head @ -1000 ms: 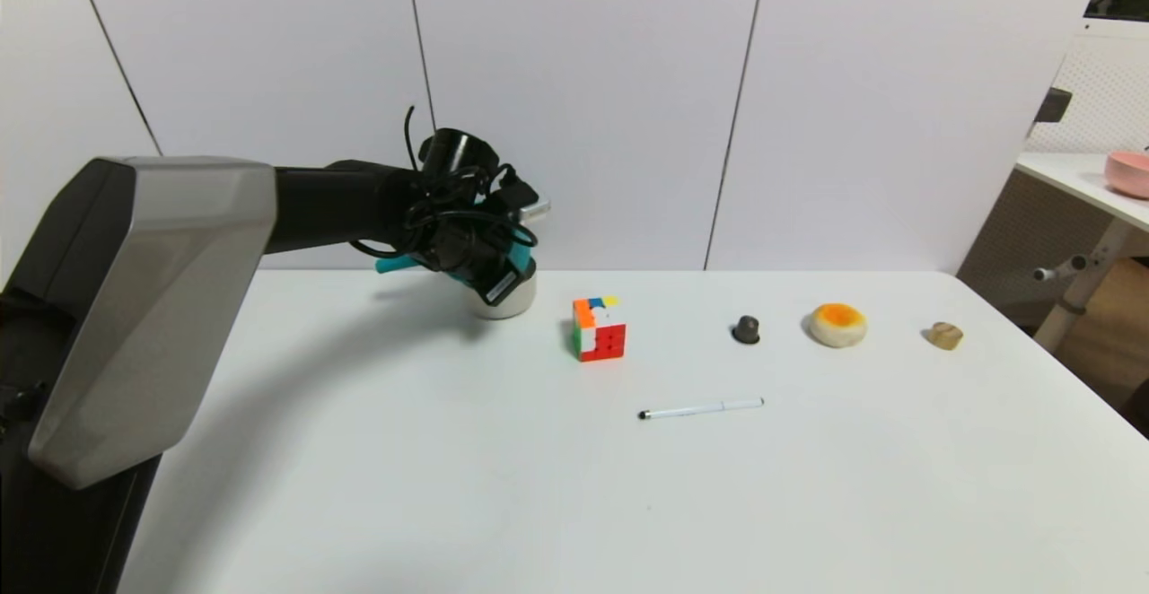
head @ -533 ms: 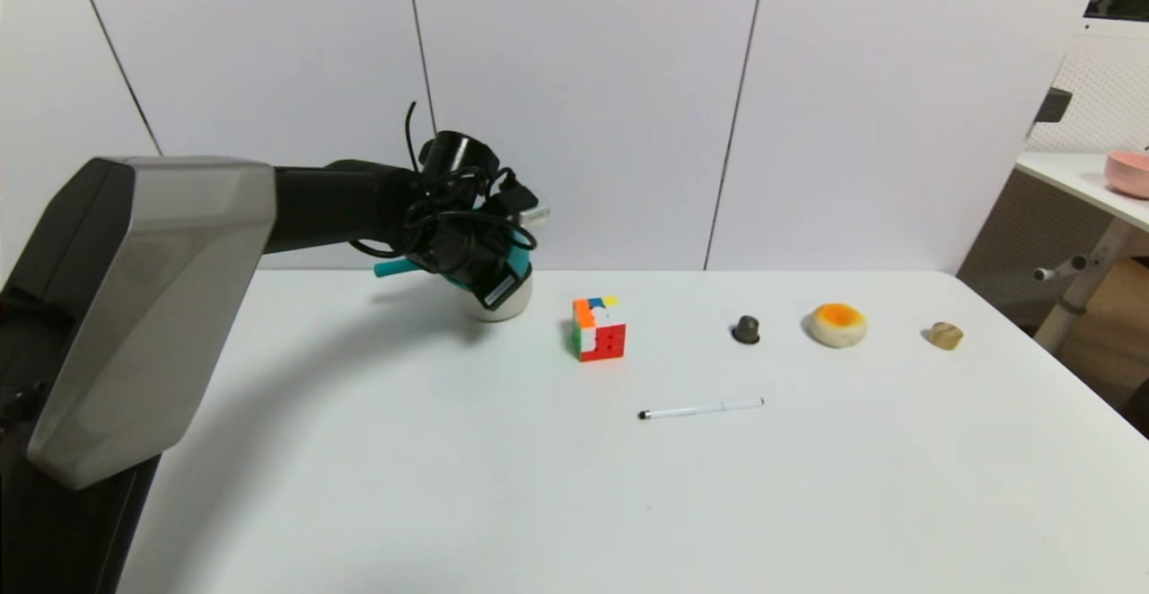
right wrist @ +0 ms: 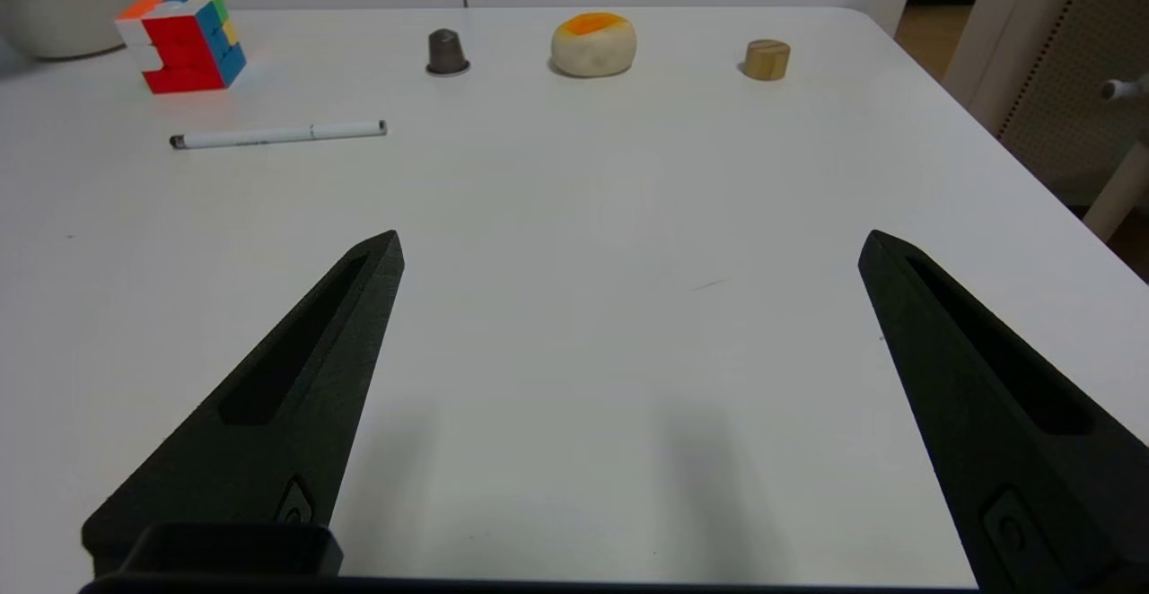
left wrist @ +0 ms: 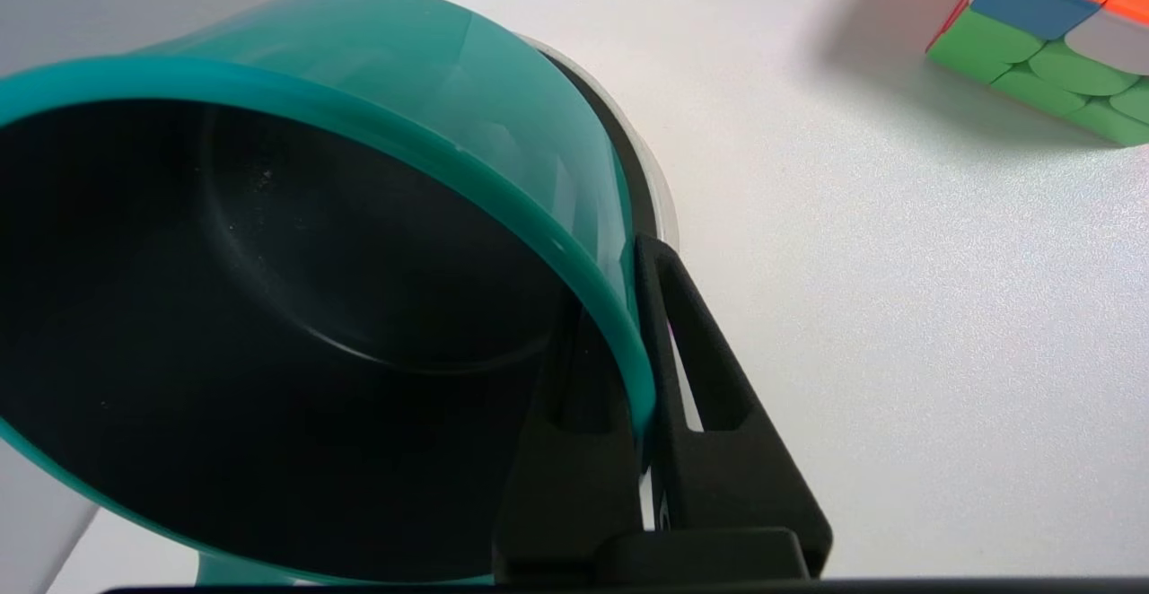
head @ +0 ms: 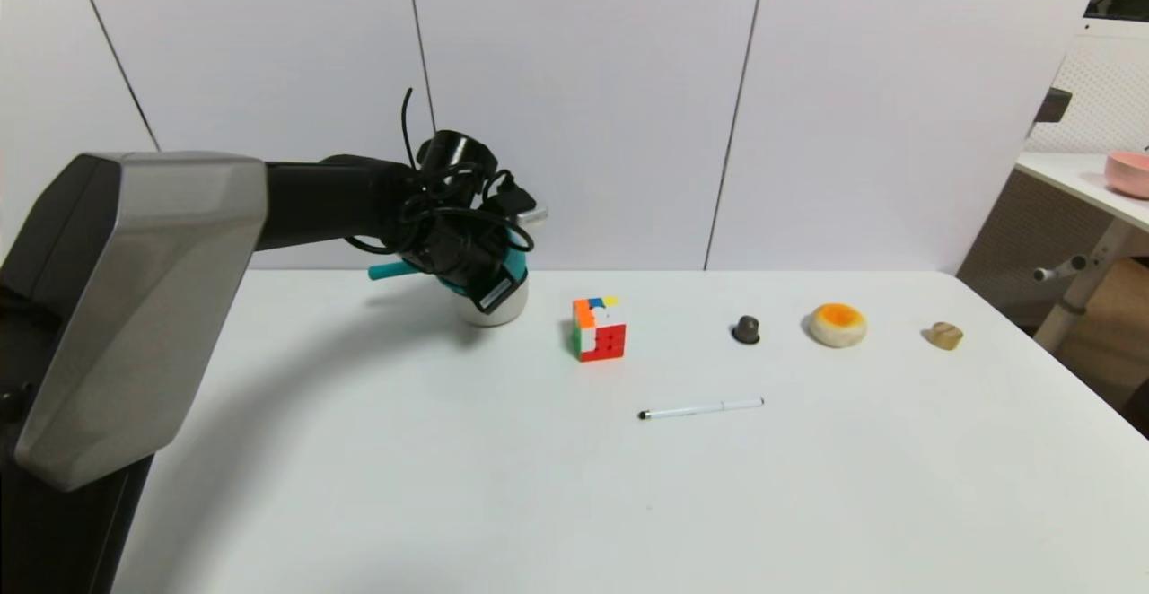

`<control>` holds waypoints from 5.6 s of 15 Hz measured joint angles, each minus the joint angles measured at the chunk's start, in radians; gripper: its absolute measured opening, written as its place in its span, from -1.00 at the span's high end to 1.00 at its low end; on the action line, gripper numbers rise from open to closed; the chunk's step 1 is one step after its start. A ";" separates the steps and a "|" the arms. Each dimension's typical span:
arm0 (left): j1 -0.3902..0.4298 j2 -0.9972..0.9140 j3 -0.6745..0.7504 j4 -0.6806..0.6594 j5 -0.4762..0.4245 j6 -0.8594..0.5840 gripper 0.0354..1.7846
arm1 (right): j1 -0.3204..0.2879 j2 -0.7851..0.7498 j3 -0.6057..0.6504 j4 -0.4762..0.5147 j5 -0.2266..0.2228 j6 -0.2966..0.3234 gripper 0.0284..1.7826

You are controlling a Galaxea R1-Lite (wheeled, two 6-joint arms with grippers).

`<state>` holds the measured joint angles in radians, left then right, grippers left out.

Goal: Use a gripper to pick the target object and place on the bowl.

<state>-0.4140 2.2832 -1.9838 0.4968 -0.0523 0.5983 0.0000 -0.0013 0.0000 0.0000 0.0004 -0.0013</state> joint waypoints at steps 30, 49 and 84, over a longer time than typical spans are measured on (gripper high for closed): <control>0.012 -0.253 0.029 0.261 0.005 0.013 -0.74 | 0.000 0.000 0.000 0.000 0.000 0.000 -0.97; 0.054 -1.680 1.415 -0.095 0.025 -0.150 -0.89 | 0.000 0.000 0.000 0.000 0.000 0.000 -0.97; 0.405 -2.285 1.984 -0.485 0.019 -0.517 -0.91 | 0.000 0.000 0.000 0.000 0.000 0.000 -0.97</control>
<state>-0.0091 -0.0017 0.0000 0.0115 -0.0336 0.0809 0.0000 -0.0013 0.0000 0.0000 0.0004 -0.0013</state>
